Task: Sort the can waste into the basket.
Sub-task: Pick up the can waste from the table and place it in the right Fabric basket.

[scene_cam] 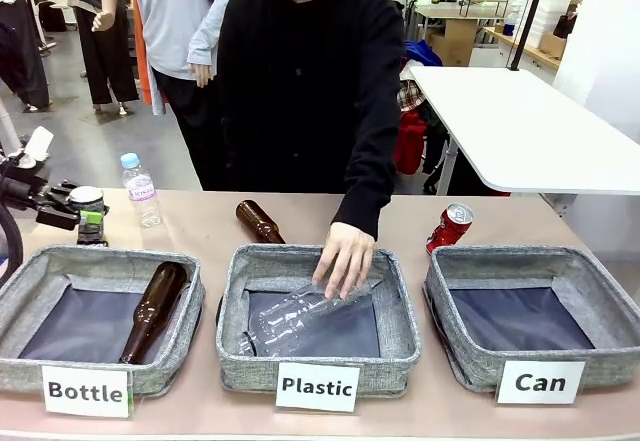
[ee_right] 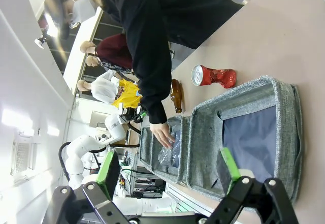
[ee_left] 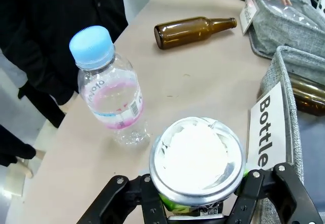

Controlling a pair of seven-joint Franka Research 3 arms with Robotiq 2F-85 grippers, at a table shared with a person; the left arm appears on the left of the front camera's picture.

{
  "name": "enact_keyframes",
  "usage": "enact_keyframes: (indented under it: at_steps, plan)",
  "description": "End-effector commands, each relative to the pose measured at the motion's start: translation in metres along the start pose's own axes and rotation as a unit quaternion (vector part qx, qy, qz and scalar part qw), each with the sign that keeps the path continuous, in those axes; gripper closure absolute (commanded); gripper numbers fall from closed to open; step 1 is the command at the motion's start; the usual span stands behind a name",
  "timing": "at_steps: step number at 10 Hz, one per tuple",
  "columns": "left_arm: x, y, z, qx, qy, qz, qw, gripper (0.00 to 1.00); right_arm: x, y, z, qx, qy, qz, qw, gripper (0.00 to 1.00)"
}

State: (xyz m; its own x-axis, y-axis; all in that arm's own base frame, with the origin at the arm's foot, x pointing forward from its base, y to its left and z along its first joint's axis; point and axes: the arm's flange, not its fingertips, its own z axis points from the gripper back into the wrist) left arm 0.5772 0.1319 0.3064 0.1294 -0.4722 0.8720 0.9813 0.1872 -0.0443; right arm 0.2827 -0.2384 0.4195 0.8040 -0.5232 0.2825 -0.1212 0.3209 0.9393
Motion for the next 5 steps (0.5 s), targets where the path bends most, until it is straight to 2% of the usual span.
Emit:
enact_keyframes:
  at_steps: [1, 3, 5]
  plan:
    - [0.024, -0.006, 0.02, 0.026, -0.032, -0.02, 0.999, 1.0, 0.003, 0.0, 0.0, 0.01, -0.006, 0.013, 1.0, 0.0]
    - [0.063, -0.028, 0.066, 0.093, -0.032, -0.062, 0.993, 1.0, 0.003, 0.0, 0.0, 0.01, -0.006, 0.013, 1.0, 0.0]
    - [0.124, -0.09, 0.124, 0.113, -0.058, -0.047, 0.991, 1.0, 0.003, 0.0, 0.0, 0.01, -0.006, 0.013, 1.0, 0.0]
